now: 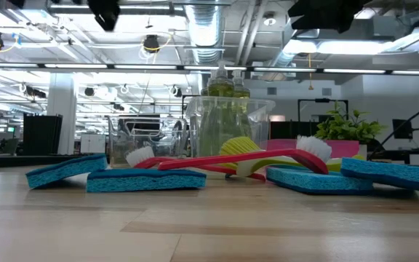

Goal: Pick & Place Kitchen Sink Supplies
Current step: Put the blue dish brush into the pink bin

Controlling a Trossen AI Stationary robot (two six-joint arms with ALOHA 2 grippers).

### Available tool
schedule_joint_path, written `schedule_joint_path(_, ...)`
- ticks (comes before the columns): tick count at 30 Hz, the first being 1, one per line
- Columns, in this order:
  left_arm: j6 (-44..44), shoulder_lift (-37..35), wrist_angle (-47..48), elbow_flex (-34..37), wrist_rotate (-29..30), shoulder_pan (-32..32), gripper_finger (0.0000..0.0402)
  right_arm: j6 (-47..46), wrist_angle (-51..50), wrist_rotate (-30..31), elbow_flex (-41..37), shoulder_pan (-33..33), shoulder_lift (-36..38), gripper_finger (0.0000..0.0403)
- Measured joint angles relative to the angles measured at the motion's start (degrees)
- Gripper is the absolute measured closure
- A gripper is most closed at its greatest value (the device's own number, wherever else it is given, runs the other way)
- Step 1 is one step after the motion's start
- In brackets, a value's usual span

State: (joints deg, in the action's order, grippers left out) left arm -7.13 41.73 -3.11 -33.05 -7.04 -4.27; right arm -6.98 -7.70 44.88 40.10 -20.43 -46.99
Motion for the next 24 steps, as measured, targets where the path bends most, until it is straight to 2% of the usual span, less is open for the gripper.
schedule_joint_path(6, 6.8, -6.2, 0.1, 2.8, -1.0, -4.7, 0.0234, 0.0, 0.1, 0.0, 0.0, 0.6, -3.2, 0.0148)
schedule_joint_path(15, 8.4, -6.5, 0.2, 5.1, -0.1, -5.2, 0.0234, 0.0, 4.4, -0.5, 0.0, 3.0, -11.6, 0.0148)
schedule_joint_path(22, 8.3, -6.5, 0.4, 5.3, 8.3, -5.1, 0.0234, 5.6, 4.8, -13.5, 2.3, 4.8, -18.2, 0.0148)
schedule_joint_path(24, 8.2, -6.5, 1.3, 5.3, 10.9, -5.1, 0.0234, 6.9, 4.9, -15.5, 2.9, 4.8, -19.9, 0.0148)
